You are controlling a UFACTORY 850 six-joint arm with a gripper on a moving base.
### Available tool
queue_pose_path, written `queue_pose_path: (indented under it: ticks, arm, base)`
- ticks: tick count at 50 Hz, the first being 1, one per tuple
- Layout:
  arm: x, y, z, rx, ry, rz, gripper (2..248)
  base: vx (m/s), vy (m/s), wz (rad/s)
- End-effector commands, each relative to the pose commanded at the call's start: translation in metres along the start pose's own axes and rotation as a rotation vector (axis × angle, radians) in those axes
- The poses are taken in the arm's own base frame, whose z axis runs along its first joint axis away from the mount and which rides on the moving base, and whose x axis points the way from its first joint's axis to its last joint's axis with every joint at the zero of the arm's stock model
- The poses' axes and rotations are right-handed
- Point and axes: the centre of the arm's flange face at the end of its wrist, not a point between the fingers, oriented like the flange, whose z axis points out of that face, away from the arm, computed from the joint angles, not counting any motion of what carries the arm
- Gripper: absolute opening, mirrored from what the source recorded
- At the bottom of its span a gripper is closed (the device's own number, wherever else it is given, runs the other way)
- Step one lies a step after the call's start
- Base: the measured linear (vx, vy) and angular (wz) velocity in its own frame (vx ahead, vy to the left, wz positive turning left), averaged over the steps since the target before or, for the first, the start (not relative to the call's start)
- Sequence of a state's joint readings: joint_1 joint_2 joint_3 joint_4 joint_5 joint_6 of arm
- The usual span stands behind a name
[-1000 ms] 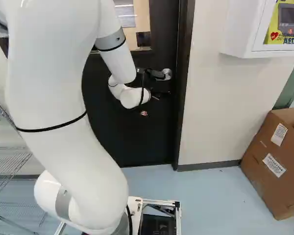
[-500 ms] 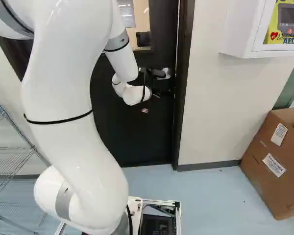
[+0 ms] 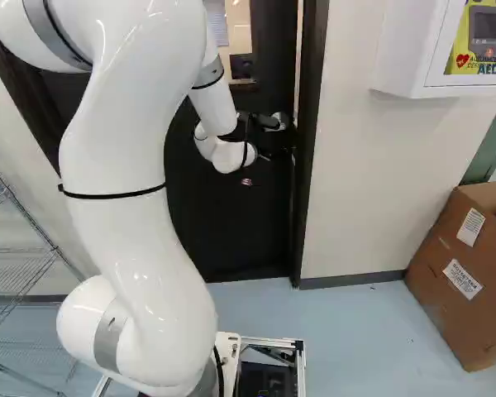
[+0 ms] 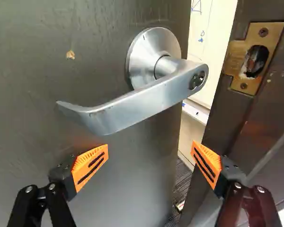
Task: Open the door and move inside
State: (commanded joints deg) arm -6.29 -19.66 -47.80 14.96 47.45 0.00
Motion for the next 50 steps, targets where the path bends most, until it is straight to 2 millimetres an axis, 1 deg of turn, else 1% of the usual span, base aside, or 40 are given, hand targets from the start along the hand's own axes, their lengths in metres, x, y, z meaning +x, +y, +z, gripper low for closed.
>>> queue_pose_path:
  ticks: [50]
  arm:
    - [0.004,-0.036,0.066,0.041,0.036,0.0,247]
  base:
    - [0.0,0.0,0.0]
